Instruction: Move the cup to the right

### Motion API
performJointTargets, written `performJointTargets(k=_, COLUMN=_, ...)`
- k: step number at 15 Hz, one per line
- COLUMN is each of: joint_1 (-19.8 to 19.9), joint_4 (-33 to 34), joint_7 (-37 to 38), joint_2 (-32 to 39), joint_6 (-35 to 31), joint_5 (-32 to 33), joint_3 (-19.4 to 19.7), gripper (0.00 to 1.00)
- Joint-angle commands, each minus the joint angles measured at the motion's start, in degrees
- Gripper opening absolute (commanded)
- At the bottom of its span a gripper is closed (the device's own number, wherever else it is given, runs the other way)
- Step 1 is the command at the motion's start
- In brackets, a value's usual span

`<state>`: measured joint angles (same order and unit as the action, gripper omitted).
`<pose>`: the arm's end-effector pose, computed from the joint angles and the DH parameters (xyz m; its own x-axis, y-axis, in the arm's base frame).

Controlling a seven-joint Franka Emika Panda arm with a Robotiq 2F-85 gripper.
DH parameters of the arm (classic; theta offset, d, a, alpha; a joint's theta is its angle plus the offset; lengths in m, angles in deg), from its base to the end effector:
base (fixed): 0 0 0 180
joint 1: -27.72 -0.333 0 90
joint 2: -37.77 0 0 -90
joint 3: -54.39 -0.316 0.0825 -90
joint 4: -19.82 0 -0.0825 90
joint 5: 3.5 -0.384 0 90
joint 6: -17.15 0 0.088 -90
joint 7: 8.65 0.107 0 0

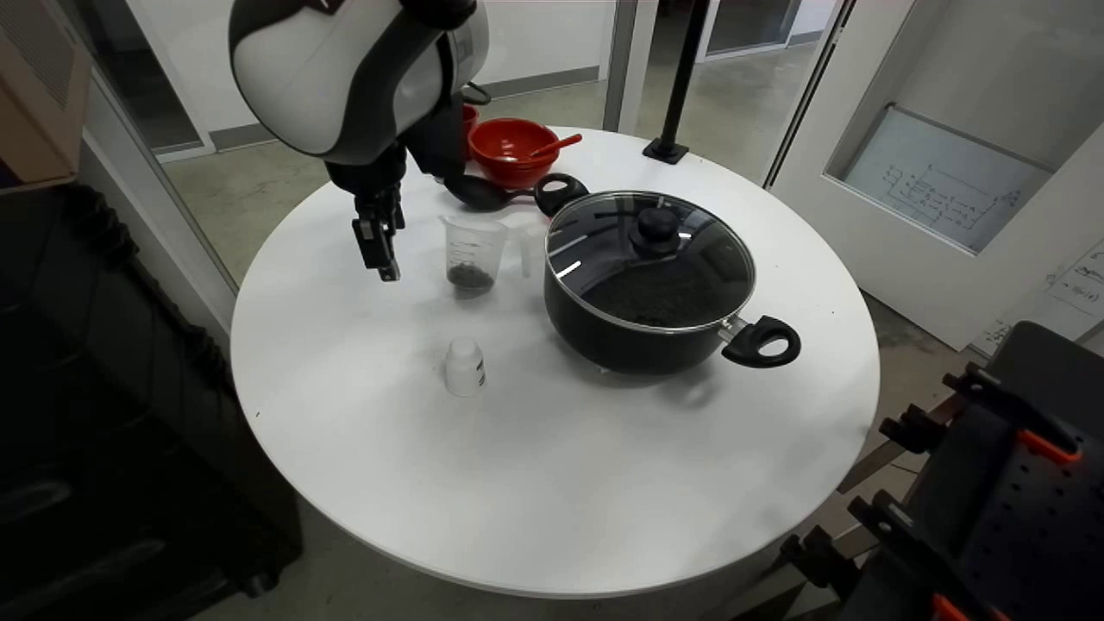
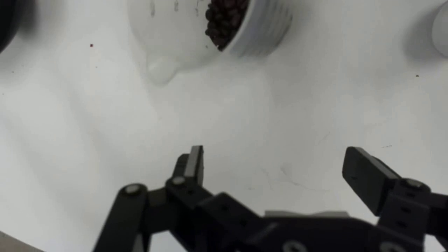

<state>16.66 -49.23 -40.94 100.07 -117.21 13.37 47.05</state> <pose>0.7265 0.2086 0.1168 0.5300 0.8479 -0.0108 0.8423 -0.5250 0.1219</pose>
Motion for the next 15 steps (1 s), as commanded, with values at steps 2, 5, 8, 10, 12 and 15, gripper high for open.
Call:
performJointTargets(k=2, joint_1=-0.55, joint_4=-2.82, joint_7=0.85, joint_2=-2.72, joint_6=-0.81, joint_5=1.15, joint_3=0.82, gripper=1.00)
performJointTargets(k=5, joint_1=-0.59, joint_4=-3.71, joint_7=1.17, joint_2=-3.47, joint_6=-1.20, joint_5=1.31, joint_3=1.09, gripper=1.00)
performJointTargets(k=8, joint_1=-0.24, joint_4=-4.45, joint_7=1.29, joint_2=-4.01, joint_6=-1.07, joint_5=1.00, joint_3=1.11, gripper=1.00)
performJointTargets(k=10, joint_1=-0.26, joint_4=-5.26, joint_7=2.02, joint_2=-4.43, joint_6=-0.67, joint_5=1.01, joint_3=1.55, gripper=1.00)
performJointTargets(k=12, joint_1=-0.20, joint_4=-7.07, joint_7=3.16, joint_2=-5.13, joint_6=-0.87, joint_5=1.05, joint_3=1.93, gripper=1.00)
performJointTargets(k=15, joint_1=0.08, joint_4=-10.17, joint_7=4.17, joint_2=-6.00, joint_6=-2.19, joint_5=1.40, joint_3=2.16, gripper=1.00)
